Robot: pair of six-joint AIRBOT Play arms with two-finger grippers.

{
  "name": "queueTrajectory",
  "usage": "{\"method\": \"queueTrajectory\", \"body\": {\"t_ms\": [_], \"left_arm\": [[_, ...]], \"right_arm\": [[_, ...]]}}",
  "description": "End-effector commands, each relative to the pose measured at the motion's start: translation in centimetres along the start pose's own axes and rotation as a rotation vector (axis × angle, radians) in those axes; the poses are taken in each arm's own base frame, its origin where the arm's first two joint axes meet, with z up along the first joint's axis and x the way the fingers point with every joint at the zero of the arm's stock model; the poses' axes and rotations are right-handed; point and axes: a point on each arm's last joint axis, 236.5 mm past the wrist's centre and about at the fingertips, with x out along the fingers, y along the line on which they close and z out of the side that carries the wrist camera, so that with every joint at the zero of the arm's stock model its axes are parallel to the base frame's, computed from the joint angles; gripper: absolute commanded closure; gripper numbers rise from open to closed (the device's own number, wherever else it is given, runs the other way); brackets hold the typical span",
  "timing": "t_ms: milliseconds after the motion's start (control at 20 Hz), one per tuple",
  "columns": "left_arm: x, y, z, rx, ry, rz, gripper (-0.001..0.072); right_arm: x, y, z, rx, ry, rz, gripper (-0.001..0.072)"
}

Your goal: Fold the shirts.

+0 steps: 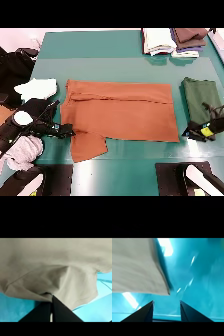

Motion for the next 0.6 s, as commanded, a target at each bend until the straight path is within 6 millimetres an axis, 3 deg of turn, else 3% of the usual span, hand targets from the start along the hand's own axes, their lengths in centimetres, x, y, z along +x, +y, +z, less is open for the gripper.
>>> {"method": "queueTrajectory", "body": {"t_ms": [0,200,400,550], "left_arm": [[-0.3,-0.2,0.4,0.033,-0.011,0.001,0.0684],[-0.3,-0.2,0.4,0.036,-0.011,0.001,0.0684],[-0.3,0.1,-0.3,0.043,0.021,0.013,0.0684],[-0.3,0.1,-0.4,0.035,0.024,0.014,0.0684]], "right_arm": [[3.9,0.3,-1.7,0.070,0.080,0.103,0.0343],[5.8,3.3,0.1,0.011,0.068,0.153,0.0344],[4.4,5.3,2.6,-0.100,-0.012,0.114,0.0350],[3.7,5.9,3.5,-0.139,-0.055,0.100,0.0500]]}}
